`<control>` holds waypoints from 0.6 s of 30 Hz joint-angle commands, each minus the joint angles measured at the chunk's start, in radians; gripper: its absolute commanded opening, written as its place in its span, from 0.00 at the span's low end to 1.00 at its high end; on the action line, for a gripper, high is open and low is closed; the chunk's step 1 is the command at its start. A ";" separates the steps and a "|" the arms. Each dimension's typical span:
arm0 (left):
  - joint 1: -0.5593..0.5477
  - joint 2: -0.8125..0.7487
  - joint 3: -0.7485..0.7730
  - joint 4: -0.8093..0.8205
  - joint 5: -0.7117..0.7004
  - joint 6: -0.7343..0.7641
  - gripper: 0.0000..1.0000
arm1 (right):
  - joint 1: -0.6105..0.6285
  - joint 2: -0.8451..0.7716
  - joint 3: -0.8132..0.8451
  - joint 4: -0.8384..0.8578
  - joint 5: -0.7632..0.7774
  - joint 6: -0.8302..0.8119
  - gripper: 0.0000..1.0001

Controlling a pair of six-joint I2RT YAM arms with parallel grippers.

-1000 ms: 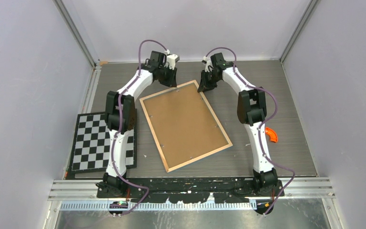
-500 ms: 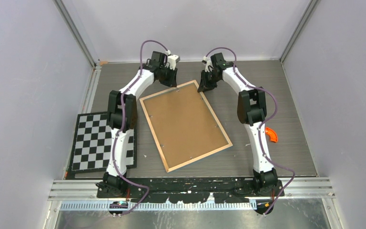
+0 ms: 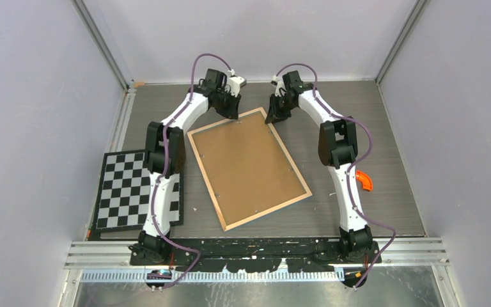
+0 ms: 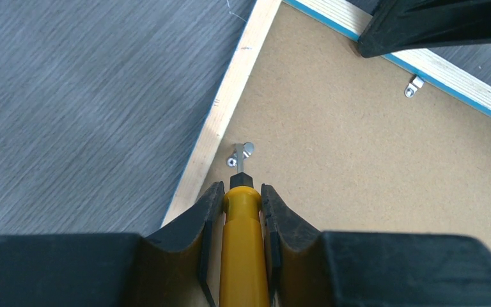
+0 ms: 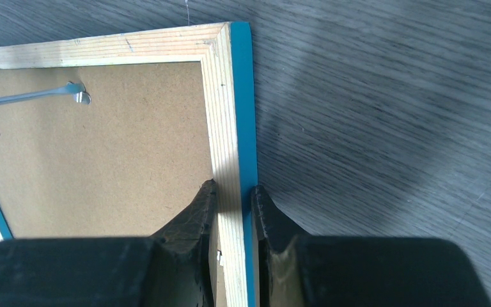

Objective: Take the photo out of the frame

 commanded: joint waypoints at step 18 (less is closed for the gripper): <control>-0.027 -0.067 -0.001 -0.004 0.260 -0.123 0.00 | 0.054 -0.015 -0.059 -0.064 -0.097 -0.008 0.00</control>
